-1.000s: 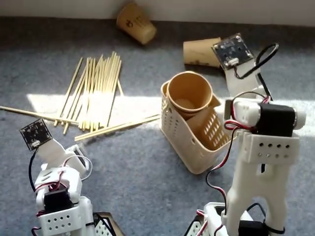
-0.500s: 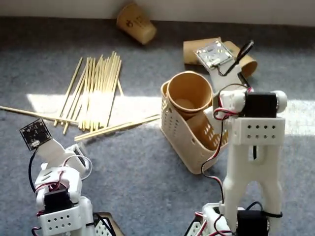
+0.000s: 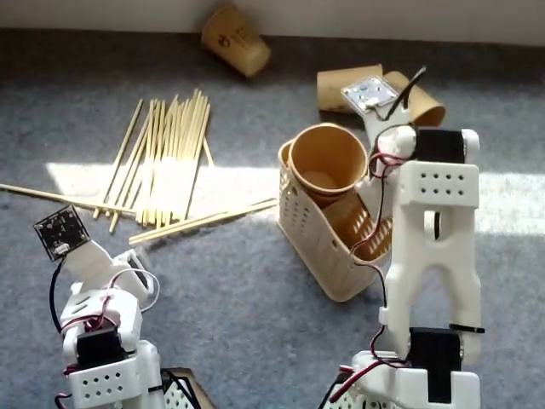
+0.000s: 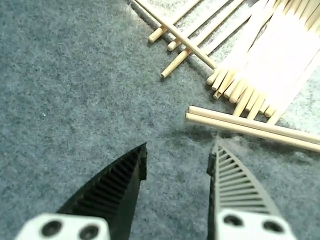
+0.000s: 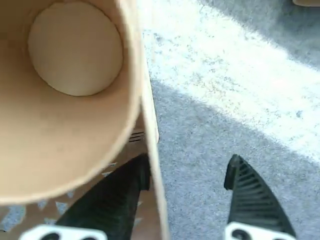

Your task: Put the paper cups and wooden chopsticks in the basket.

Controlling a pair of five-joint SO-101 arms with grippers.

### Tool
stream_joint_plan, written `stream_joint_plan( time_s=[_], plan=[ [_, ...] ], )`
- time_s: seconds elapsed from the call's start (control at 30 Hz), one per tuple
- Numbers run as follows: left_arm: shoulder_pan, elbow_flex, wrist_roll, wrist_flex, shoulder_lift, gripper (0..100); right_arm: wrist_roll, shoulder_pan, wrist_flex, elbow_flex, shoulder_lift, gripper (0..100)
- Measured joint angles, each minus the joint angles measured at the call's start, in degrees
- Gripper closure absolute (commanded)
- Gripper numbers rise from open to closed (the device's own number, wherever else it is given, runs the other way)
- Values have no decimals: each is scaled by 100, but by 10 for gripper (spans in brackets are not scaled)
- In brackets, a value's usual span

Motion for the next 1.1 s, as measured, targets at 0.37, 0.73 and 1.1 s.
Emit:
stream_joint_plan(
  time_s=[0.37, 0.73, 1.1],
  plan=[
    [0, 0, 0, 0, 0, 786, 9, 44, 167, 0, 185, 992],
    [0, 0, 0, 0, 0, 786, -448, -1099, 202, 229, 26, 993],
    [0, 114, 0, -132, 0, 786, -1037, -2708, 211, 615, -862, 993]
  ],
)
